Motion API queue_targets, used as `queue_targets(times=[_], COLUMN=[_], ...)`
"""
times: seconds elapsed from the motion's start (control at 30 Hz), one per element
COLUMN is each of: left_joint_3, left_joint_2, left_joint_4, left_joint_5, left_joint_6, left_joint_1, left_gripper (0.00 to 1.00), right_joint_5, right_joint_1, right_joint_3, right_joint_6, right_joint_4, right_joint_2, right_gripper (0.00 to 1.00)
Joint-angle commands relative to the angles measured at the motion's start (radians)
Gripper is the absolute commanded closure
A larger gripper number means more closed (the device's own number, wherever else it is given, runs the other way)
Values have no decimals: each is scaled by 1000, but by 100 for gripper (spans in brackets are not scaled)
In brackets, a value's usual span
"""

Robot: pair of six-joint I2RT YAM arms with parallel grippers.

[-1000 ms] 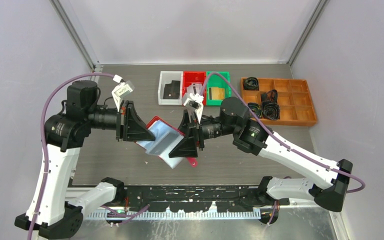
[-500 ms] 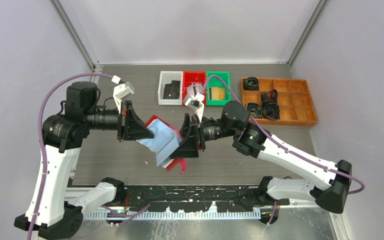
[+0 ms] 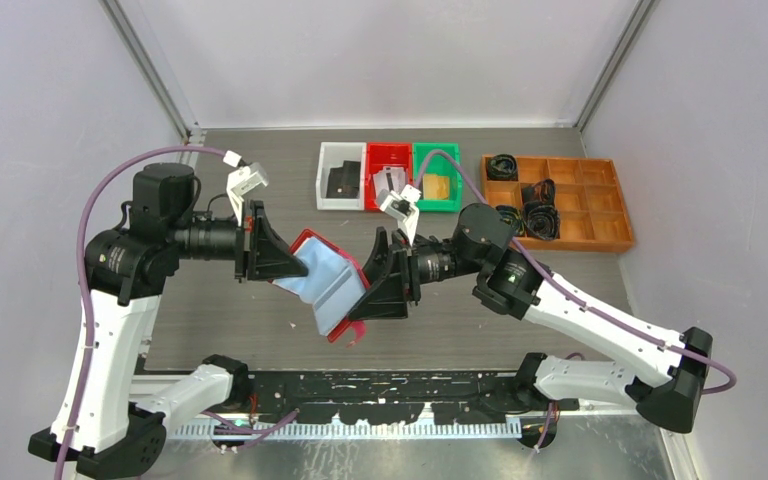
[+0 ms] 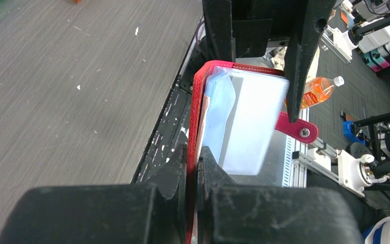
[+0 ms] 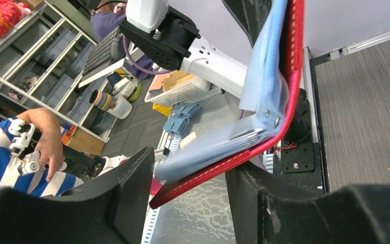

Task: Take the credit cards out of the card holder
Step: Remove the credit card from the card holder.

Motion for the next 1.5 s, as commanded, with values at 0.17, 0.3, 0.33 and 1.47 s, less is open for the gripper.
queue_targets(times=[0.17, 0.3, 0.33, 1.47], left_joint_3=[5, 12, 14, 40], left_joint_2=[-2, -2, -2, -40], left_joint_4=[69, 72, 74, 115], left_joint_5=[-12, -2, 3, 9], left_joint_6=[-39, -51, -54, -80], left_joint_1=[1, 1, 0, 1], left_gripper=[100, 100, 100, 100], right_joint_5=[-9, 0, 4, 349], right_joint_1=[-1, -1, -1, -3], right_joint_3=[-12, -8, -7, -70], right_joint_6=[35, 30, 25, -80], right_joint_4=[79, 72, 67, -70], right_joint_2=[-54, -52, -53, -126], right_gripper=[50, 58, 59, 76])
